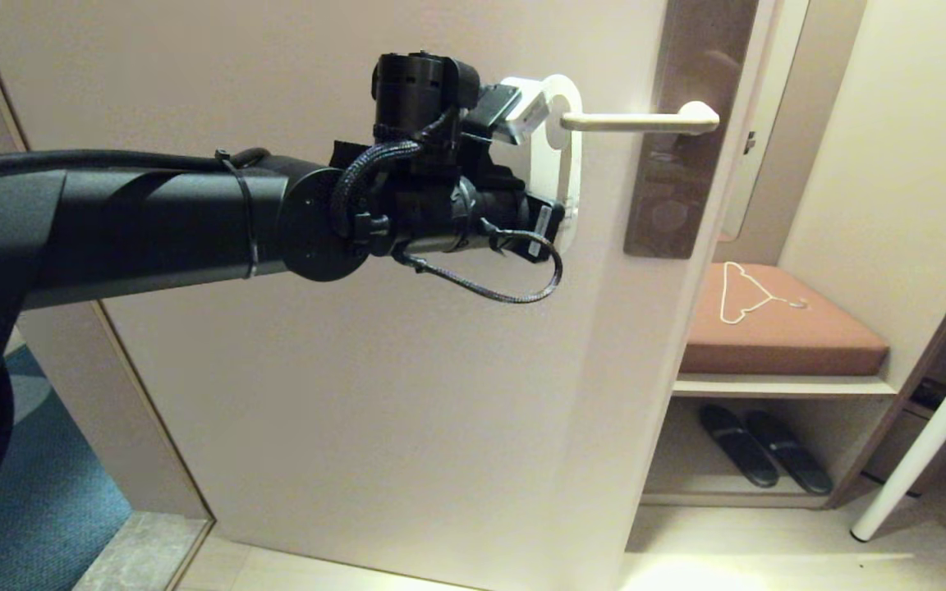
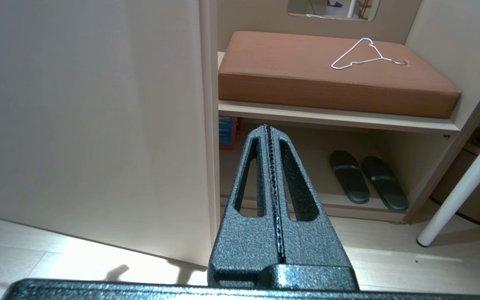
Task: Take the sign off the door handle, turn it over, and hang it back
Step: Hang the sign back with the other side facing out
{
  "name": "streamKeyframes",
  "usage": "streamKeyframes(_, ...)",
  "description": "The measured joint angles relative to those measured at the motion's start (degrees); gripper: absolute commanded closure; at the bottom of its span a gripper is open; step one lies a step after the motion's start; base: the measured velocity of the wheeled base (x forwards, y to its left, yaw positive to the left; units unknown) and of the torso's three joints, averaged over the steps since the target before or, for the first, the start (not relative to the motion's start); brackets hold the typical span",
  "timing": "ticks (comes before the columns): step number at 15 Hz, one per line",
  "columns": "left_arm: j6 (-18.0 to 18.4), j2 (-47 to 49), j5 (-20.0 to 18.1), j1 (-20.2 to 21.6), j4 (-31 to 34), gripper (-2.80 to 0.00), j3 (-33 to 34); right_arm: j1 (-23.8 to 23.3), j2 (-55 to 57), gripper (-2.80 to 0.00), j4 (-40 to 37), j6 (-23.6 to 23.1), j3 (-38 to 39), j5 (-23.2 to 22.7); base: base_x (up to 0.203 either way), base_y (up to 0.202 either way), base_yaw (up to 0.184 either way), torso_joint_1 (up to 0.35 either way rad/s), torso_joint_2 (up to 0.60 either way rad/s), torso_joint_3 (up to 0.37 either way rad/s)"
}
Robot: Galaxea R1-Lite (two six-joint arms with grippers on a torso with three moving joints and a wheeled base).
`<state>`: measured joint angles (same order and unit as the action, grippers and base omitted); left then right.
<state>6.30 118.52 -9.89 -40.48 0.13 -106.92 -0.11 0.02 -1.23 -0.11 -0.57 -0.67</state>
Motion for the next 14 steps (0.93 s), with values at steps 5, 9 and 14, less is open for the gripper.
streamKeyframes(5,0.0,0.6,0.0,-0.3,0.6,0.00,-1.1,0.0,0.0,0.00,0.0,0.0,0.0,0.0,0.000,0.000,0.000,0.000,0.00,0.000)
streamKeyframes(9,0.1,0.6,0.3,-1.5,0.6,0.00,-1.5,0.0,0.0,0.00,0.0,0.0,0.0,0.0,0.000,0.000,0.000,0.000,0.00,0.000)
streamKeyframes(14,0.1,0.2,2.1,-3.3,0.5,0.00,-1.5,0.0,0.0,0.00,0.0,0.0,0.0,0.0,0.000,0.000,0.000,0.000,0.00,0.000)
